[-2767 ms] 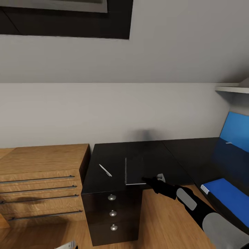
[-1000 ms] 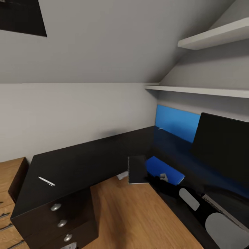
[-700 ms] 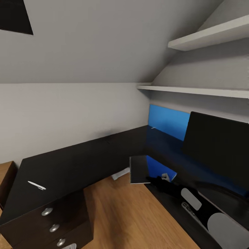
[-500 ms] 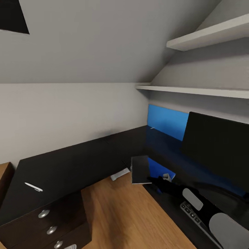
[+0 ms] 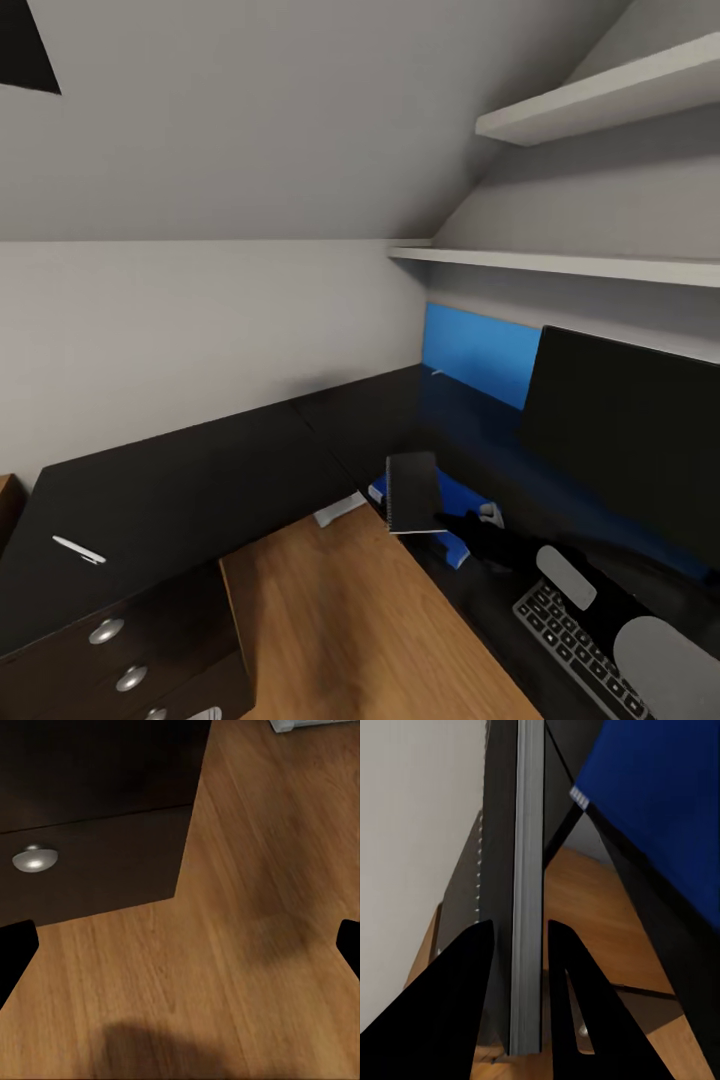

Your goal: In the bedroom, organize the workspace by keeping the computer under the desk, ensuring the monitor is on the desk, placing the keyboard on the desk next to the monitor, placing the mouse on the desk next to the keyboard, moving the folder from the swivel chair onto the desk next to the mouse, stacking the notebook on top of the folder with the pen on top of the notebook, and positioning the swivel chair next to the desk.

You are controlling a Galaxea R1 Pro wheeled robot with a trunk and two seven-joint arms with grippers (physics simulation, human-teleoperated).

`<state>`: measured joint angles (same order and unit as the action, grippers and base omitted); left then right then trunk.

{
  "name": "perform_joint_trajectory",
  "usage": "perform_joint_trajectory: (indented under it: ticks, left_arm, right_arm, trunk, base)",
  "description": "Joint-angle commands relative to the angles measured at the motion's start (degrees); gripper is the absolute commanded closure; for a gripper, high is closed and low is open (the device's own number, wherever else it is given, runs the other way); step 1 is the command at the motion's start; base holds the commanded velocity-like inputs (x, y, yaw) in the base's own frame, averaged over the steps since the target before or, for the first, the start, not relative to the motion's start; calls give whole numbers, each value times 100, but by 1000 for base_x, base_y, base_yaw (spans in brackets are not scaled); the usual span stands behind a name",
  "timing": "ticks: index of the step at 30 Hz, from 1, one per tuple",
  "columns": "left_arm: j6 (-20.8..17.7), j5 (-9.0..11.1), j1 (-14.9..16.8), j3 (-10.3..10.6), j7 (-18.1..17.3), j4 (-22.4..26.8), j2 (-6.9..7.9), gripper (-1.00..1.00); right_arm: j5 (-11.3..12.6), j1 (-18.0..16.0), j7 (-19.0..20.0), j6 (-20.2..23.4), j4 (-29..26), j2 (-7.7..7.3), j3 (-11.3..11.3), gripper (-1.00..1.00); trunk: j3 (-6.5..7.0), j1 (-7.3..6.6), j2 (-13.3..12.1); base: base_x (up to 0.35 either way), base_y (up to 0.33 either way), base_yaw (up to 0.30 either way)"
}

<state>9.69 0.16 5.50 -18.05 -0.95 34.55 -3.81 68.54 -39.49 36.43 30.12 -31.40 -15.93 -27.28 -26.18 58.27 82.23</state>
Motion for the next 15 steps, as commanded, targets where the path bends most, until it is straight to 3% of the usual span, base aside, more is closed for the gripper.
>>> perform_joint_trajectory:
  ticks: [1, 11, 15]
  left_arm:
    - [15, 3, 4, -23, -10, -1, -6, -100]
    - [12, 8, 4, -23, -10, 0, -5, -100]
    - [10, 9, 4, -26, -10, 3, -2, -100]
  right_arm:
    - [55, -6, 6, 18, 1, -7, -30, 100]
    - [55, -6, 5, 13, 108, -7, -10, 100]
    - [49, -6, -5, 26, 314, -1, 305, 100]
  trunk:
    - [-6, 1, 3]
    - [-6, 1, 3]
    - [-6, 1, 3]
  base:
    - [162, -81, 0]
    - [73, -36, 0]
    - [5, -143, 0]
